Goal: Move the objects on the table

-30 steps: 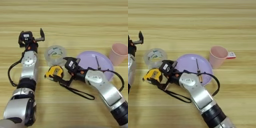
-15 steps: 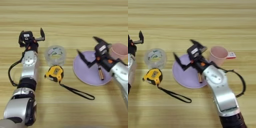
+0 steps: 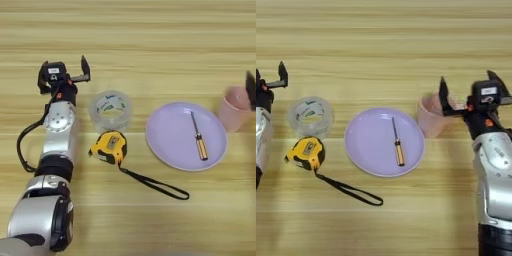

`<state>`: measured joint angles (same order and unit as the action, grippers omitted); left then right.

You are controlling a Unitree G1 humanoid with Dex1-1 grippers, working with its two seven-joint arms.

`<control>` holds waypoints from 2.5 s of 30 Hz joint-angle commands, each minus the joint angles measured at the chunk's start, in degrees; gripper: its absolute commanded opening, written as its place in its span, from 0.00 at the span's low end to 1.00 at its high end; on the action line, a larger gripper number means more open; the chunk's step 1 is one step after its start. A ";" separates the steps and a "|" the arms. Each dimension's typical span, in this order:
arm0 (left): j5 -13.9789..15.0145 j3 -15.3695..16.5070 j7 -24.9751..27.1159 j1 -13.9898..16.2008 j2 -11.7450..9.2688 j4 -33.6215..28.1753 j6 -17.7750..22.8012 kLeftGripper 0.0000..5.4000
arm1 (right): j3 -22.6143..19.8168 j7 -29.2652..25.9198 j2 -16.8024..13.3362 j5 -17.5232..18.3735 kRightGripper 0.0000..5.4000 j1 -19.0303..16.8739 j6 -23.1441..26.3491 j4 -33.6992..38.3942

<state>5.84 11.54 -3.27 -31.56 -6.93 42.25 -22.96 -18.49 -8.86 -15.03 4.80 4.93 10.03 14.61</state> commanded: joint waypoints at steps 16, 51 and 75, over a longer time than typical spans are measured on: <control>0.75 -0.59 3.69 2.28 -0.90 -5.80 1.17 1.00 | -5.63 8.00 -3.77 -0.04 1.00 7.17 -9.46 -23.87; 12.69 -12.33 28.93 38.90 -14.46 -70.58 52.40 1.00 | 0.25 13.62 -0.53 -1.53 1.00 8.09 -6.87 -18.23; 7.62 -16.19 29.26 39.13 -14.30 -62.09 49.68 1.00 | 0.30 13.95 -0.58 -1.35 1.00 7.94 -6.94 -17.69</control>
<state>14.01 -3.80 25.79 7.76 -21.25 -20.15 27.32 -18.15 4.82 -15.63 3.52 12.57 2.15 -4.13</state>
